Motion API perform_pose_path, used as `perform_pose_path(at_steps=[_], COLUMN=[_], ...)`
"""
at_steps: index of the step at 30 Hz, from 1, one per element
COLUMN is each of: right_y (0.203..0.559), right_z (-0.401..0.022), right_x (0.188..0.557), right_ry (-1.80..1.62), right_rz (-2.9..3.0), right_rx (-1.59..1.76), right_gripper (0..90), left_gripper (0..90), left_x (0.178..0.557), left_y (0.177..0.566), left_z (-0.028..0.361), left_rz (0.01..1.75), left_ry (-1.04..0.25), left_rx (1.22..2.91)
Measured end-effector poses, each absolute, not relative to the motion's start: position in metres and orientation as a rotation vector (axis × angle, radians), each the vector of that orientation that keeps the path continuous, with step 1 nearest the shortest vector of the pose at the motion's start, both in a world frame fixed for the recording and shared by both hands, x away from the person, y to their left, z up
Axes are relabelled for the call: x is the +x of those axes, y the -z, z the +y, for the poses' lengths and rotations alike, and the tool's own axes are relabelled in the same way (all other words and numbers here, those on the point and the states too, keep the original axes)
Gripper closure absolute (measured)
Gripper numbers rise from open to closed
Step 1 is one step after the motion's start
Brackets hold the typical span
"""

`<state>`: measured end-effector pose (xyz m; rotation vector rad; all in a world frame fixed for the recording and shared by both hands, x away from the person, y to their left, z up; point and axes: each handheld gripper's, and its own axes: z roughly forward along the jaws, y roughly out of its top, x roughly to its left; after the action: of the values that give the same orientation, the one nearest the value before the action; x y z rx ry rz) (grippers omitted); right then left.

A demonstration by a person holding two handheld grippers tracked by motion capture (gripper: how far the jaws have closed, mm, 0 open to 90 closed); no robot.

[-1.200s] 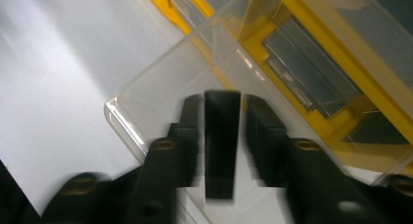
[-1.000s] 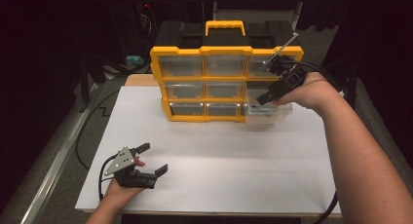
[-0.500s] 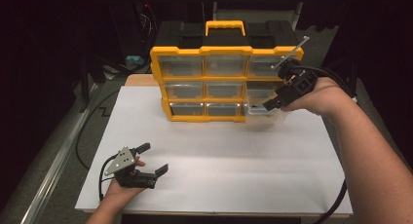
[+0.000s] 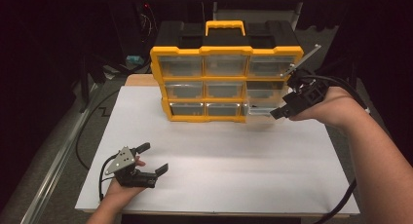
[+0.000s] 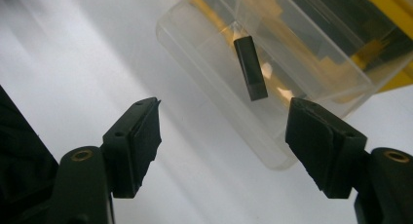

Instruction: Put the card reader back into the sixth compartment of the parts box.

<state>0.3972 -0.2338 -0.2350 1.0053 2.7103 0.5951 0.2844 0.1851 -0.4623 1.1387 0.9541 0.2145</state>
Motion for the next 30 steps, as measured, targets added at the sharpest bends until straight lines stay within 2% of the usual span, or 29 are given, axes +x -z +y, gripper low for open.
perform_pose_path(at_steps=[14,30], right_y=[0.241,0.265], right_z=[-0.246,-0.257], right_x=[0.372,0.353], right_ry=[-0.577,-0.56], right_rz=[2.704,2.704], right_rx=[1.022,1.097], right_gripper=[23.8,8.8], left_gripper=[0.2,0.2], left_x=[0.285,0.284], left_y=[0.462,0.461], left_z=[0.186,0.187], left_rz=[0.955,0.95], left_ry=[-0.216,-0.217], left_rx=[1.135,1.138])
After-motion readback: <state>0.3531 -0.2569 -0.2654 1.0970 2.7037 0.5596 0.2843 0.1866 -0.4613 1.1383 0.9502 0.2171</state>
